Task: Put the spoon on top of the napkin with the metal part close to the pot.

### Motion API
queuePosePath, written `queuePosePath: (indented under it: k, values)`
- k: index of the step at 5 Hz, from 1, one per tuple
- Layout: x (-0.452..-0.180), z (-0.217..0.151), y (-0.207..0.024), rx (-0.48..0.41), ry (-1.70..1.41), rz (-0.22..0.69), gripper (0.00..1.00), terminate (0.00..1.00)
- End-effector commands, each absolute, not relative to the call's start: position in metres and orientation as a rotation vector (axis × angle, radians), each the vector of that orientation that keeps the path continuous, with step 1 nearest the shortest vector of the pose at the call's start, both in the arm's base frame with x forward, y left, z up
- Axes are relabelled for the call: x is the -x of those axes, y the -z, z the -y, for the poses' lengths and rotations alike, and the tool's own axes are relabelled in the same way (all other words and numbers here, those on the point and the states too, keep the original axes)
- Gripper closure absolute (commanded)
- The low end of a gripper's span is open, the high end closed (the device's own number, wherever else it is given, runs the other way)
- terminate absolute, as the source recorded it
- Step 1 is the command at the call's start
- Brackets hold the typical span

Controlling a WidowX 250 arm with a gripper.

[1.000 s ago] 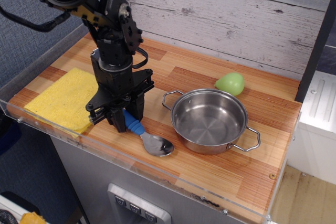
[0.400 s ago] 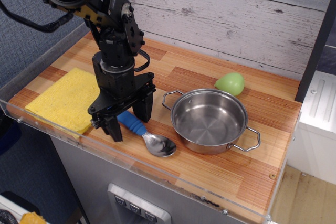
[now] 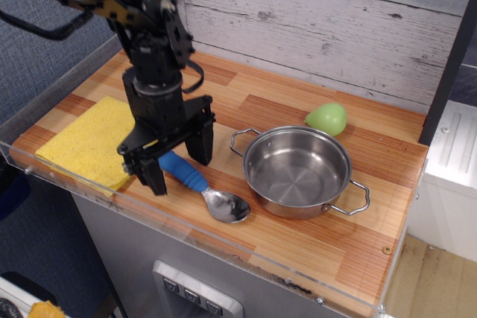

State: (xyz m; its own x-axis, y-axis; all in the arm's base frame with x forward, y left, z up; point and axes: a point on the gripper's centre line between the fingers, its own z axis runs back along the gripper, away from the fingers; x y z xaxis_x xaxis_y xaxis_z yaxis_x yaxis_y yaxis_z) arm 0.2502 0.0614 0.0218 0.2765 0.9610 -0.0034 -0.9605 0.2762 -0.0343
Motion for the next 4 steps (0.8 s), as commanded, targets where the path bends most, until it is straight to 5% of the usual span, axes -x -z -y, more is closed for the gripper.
queuePosePath:
  k: [1,4]
  values:
    - [-0.270,-0.067,-0.091,0.134,-1.218,0.114,0.00,0.00]
    - [-0.271,-0.051,-0.156,0.168,-1.205,0.223,0.00,0.00]
